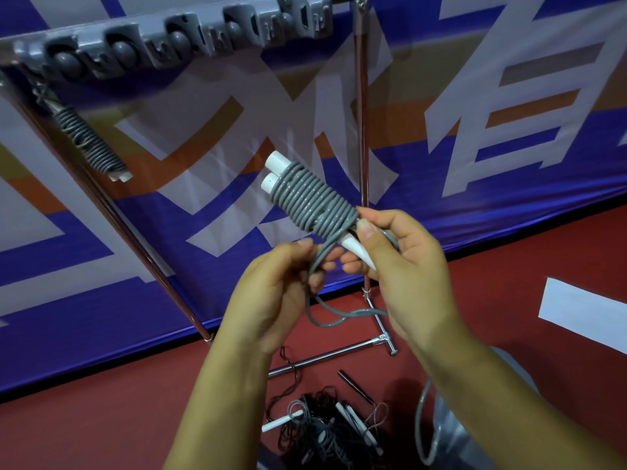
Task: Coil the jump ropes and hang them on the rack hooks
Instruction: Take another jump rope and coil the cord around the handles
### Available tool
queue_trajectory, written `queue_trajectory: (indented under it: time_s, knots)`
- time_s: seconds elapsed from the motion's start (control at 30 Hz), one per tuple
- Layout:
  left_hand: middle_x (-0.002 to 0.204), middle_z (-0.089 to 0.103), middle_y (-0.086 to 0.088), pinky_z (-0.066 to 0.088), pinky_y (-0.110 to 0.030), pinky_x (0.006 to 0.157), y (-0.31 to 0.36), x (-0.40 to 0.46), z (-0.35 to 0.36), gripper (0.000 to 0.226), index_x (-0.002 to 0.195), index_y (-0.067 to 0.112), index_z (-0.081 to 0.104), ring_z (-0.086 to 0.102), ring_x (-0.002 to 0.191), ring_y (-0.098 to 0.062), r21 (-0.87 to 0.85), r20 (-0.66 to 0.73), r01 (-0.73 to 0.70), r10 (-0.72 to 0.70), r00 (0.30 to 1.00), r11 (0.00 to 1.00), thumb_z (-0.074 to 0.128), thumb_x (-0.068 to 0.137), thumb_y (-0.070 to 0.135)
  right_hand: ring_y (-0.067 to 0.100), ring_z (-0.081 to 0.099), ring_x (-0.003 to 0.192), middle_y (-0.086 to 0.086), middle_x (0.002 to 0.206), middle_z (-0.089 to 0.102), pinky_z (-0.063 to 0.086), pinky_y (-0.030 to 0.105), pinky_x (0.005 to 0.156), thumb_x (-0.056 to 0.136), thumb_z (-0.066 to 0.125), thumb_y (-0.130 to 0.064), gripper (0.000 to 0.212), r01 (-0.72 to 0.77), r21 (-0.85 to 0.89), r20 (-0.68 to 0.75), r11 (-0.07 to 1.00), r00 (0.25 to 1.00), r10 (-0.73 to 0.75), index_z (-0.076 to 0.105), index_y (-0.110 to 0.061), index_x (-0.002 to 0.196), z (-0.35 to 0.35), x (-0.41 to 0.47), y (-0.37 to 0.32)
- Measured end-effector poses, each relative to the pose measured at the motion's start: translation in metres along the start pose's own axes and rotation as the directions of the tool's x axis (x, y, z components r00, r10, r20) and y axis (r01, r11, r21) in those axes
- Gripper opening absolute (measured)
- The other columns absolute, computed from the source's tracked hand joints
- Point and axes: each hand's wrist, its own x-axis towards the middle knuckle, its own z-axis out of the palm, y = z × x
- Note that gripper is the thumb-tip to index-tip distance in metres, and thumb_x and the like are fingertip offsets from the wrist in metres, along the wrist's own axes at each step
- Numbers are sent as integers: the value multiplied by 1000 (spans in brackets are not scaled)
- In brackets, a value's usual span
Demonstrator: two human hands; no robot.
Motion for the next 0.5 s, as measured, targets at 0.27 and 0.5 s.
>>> queue_trajectory:
  time_s: [0.27, 0.5]
  knots:
    - [55, 50, -3, 32, -18, 49, -6, 2, -13, 42, 93, -14, 65, 34, 46, -6, 124, 108, 55, -69, 992, 991, 62, 84, 26, 13, 65, 67, -3, 73, 72, 51, 20, 62, 95, 53, -10, 17, 27, -122, 52, 992, 998, -20, 62, -23, 98, -5, 0, 3]
    - [64, 60, 3, 45, -21, 63, -10, 8, -20, 35, 88, 12, 76, 49, 55, -4, 35, 365, 138, -141, 920, 990, 83, 66, 38, 8, 62, 63, -3, 80, 71, 51, 22, 60, 94, 54, -10, 17, 21, -153, 78, 988, 997, -10, 64, -23, 98, -3, 0, 3]
